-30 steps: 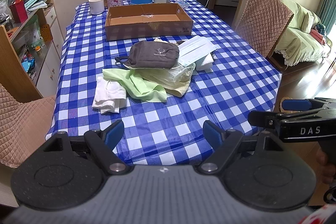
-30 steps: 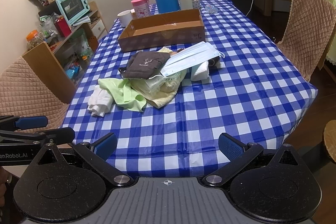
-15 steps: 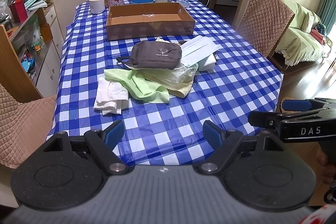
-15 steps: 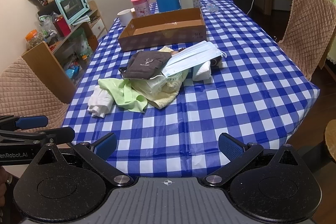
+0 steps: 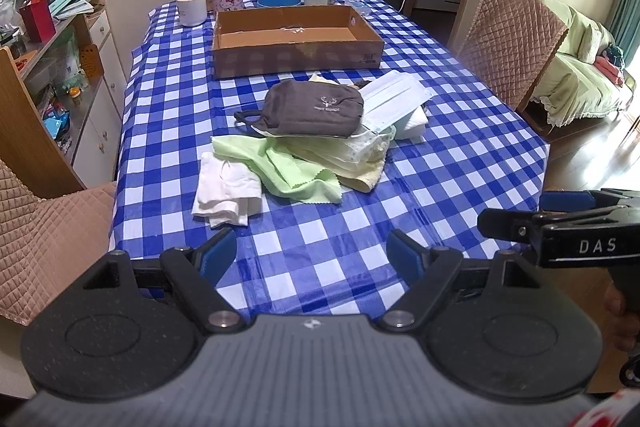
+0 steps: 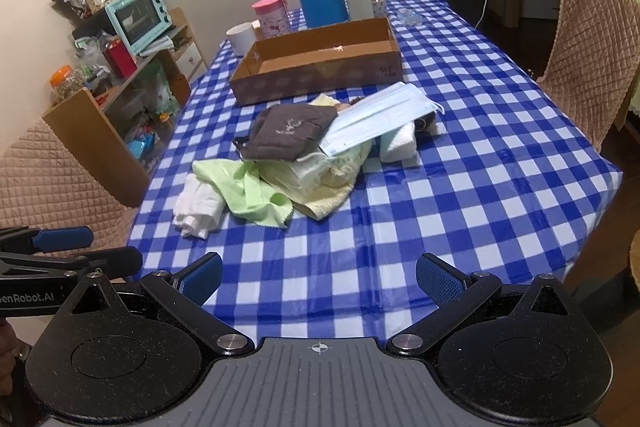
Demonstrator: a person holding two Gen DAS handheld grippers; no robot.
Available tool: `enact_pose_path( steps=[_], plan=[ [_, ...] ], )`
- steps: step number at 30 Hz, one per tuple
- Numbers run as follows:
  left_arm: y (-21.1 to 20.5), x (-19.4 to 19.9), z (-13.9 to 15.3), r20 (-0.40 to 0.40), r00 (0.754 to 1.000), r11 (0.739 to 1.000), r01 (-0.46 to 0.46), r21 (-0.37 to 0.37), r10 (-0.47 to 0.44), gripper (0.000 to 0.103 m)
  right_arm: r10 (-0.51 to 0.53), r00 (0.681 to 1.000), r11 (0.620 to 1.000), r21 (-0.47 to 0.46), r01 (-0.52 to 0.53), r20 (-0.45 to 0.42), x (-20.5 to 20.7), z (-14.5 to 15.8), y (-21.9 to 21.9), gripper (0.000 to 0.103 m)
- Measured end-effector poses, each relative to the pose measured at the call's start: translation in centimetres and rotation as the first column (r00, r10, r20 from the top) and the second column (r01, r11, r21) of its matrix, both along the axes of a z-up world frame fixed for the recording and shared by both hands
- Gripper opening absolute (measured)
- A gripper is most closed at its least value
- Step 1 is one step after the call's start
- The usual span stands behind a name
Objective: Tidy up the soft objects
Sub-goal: 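Move the left tool to the white cloth and close on it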
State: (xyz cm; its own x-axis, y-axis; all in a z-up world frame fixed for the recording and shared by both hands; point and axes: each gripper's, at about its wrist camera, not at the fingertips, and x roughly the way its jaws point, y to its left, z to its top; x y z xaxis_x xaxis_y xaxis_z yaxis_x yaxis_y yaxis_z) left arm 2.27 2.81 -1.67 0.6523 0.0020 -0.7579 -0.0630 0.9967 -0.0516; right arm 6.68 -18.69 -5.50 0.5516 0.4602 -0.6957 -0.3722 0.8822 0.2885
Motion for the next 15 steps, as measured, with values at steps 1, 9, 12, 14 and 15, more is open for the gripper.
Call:
enact_pose_path(
  steps=[1, 9, 12, 14, 15],
  plan=[
    [0.4, 0.0, 0.0, 0.000, 1.000, 1.000, -0.001, 0.000, 0.001, 0.081, 0.000, 1.000, 1.000, 0.003, 0.000, 0.006, 0.0, 0.0, 0.2, 0.103],
    [3.3, 0.4, -0.8, -0.013, 1.000, 1.000, -0.025, 0.007, 0.025, 0.081, 0.024, 0.999, 0.999, 0.047, -0.026, 0.037, 0.7, -0.7, 1.9, 0.103],
    [4.1, 0.5, -1.1, -0.014, 0.999, 0.999, -0.032, 0.015, 0.032, 0.081, 0.020, 0.999, 0.999, 0.042, -0.022, 0.036, 1.2, -1.0, 2.5, 0.103],
    [4.6, 0.7, -1.4, -0.013, 0.999, 0.999, -0.036, 0.026, 0.036, 0.081, 0.016, 0.999, 0.999, 0.042, -0.017, 0.037, 1.5, -1.2, 2.8, 0.103],
    [4.8, 0.8, -1.6, -0.013, 0.999, 0.999, -0.039, 0.030, 0.040, 0.081, 0.019, 0.999, 0.999, 0.046, -0.021, 0.034, 1.7, -1.4, 2.9, 0.103]
  ],
)
